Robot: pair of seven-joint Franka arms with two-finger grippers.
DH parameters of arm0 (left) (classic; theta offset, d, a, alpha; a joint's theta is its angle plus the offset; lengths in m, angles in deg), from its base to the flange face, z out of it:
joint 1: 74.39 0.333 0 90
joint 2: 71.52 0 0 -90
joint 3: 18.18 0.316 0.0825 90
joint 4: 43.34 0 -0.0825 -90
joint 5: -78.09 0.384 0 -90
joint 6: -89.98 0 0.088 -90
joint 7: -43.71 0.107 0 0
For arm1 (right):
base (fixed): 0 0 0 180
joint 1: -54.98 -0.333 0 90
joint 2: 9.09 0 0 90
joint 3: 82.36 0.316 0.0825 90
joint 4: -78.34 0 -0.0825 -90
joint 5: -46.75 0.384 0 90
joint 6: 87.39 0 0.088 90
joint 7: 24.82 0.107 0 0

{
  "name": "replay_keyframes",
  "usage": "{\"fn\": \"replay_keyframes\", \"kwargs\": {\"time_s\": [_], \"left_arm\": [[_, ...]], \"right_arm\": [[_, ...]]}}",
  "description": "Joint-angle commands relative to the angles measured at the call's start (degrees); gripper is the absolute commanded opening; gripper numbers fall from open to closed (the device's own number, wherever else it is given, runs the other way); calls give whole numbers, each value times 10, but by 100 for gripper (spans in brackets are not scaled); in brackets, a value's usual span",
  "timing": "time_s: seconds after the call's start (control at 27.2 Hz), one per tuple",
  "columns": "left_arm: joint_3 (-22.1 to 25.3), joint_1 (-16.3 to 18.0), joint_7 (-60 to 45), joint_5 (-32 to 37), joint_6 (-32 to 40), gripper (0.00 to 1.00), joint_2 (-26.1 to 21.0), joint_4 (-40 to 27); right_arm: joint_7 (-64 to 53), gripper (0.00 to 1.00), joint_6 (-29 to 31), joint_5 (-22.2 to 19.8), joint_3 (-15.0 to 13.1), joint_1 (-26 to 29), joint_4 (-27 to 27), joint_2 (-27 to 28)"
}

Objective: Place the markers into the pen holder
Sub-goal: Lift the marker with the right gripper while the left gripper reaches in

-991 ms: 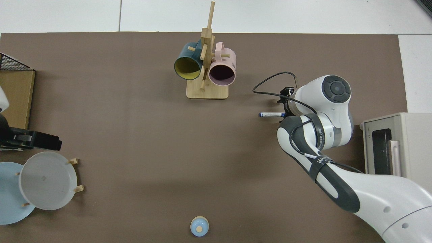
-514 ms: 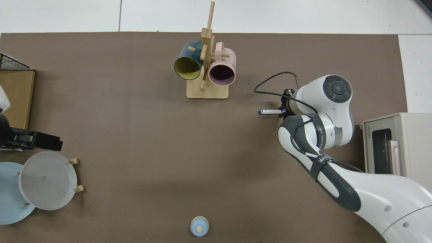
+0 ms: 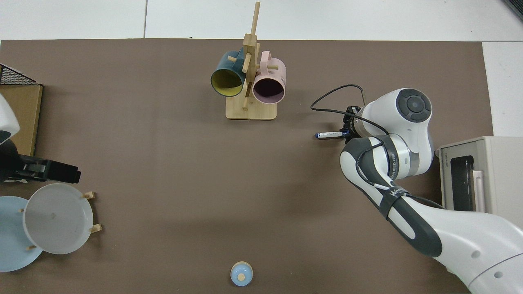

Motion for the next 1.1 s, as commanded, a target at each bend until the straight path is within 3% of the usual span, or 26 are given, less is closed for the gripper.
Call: {"fn": "replay_keyframes", "kwargs": {"time_s": [0.0,0.15,0.33,0.62,0.84,1.06], "left_arm": [[2,-1,-2,-9,12,100,13,-9],[2,-1,-2,-9,17,100,13,-9],[2,2,7,-8,16,100,13,-9],[1,3,8,-8,6,100,13,-9],[1,-3,9,-10,-8,100,11,-9],[-18,-9,58,-13,-26,100,10,-9]], "right_arm": [[-11,0,-77,7,5,6,13,-64],[-5,0,-162,16,9,2,66,-82],[-3,0,-223,29,11,-12,85,-120],[35,0,-285,66,13,-47,101,-182],[97,0,-341,67,17,-93,172,-180],[155,0,-339,67,19,-158,181,-178]]}}
